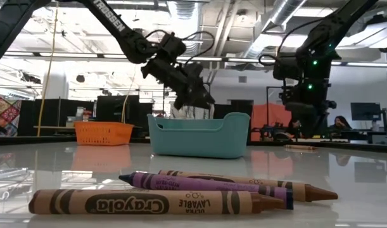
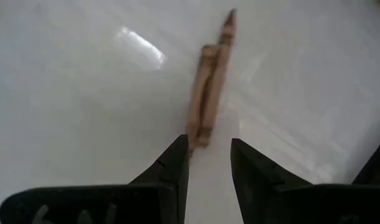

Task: Sort crayons
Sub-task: Put the brown crayon into the yellow bin

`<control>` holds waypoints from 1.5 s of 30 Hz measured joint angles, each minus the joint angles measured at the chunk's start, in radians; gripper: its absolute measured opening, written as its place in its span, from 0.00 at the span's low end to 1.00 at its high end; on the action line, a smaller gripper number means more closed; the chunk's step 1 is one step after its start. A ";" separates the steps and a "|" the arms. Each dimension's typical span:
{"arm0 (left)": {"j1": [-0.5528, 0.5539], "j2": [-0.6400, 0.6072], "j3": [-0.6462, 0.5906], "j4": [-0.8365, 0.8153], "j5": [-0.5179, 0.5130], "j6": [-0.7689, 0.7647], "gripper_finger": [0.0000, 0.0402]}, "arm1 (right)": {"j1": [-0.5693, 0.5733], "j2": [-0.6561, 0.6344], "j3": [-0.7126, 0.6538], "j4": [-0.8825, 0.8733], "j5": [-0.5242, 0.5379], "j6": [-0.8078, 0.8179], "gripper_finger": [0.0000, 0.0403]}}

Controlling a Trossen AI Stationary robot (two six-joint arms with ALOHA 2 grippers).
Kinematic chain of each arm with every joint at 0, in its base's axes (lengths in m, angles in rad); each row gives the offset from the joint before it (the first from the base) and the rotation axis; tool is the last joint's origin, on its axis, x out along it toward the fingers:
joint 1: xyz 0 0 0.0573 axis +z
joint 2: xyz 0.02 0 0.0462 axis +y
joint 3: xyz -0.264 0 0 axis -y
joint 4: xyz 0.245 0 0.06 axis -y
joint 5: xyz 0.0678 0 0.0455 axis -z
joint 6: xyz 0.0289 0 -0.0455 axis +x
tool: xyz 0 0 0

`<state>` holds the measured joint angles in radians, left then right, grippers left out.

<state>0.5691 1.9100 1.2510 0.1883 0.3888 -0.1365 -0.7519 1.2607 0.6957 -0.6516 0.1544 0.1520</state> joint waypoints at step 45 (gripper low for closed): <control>-0.434 -0.322 -0.001 -0.569 -0.292 0.233 0.38 | -0.098 0.067 0.011 0.078 -0.137 -0.087 0.00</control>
<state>0.1356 1.5876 1.2499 -0.3802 0.0965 0.0967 -0.8495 1.3280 0.7070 -0.5741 0.0172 0.0652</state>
